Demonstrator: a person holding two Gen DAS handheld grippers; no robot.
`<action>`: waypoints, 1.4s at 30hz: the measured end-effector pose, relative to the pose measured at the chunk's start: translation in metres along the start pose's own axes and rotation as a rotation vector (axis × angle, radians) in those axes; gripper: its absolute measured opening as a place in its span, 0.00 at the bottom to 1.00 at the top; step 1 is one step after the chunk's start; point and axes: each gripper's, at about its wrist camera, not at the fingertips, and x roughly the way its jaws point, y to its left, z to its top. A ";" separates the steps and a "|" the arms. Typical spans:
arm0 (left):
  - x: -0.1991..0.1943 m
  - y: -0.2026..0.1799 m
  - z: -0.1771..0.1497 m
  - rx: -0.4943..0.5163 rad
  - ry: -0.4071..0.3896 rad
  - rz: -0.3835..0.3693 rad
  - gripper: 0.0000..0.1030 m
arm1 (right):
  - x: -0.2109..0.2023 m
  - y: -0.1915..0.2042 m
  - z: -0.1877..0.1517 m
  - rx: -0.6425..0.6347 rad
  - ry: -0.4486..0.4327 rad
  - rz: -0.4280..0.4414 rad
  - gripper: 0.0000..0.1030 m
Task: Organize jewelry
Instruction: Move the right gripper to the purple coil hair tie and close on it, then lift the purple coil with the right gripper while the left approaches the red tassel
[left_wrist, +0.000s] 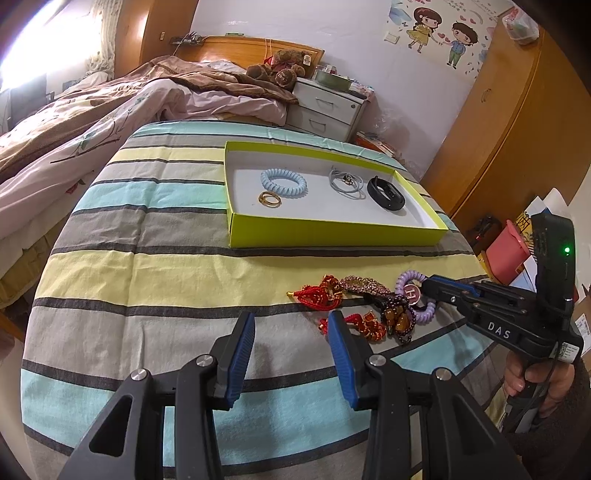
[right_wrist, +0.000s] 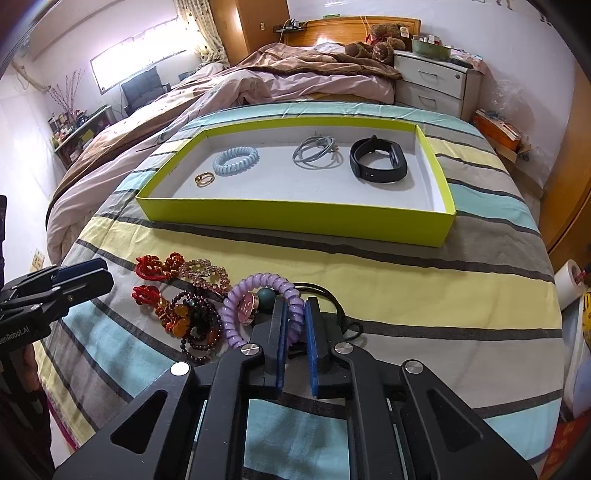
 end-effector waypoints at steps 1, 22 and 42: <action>0.000 0.000 0.000 0.002 0.002 -0.002 0.40 | -0.002 0.000 0.001 0.002 -0.008 0.001 0.09; 0.030 -0.036 0.000 0.151 0.061 0.025 0.47 | -0.045 -0.018 0.003 0.118 -0.157 0.091 0.09; 0.051 -0.069 -0.002 0.237 0.088 0.050 0.51 | -0.052 -0.032 -0.008 0.148 -0.173 0.109 0.09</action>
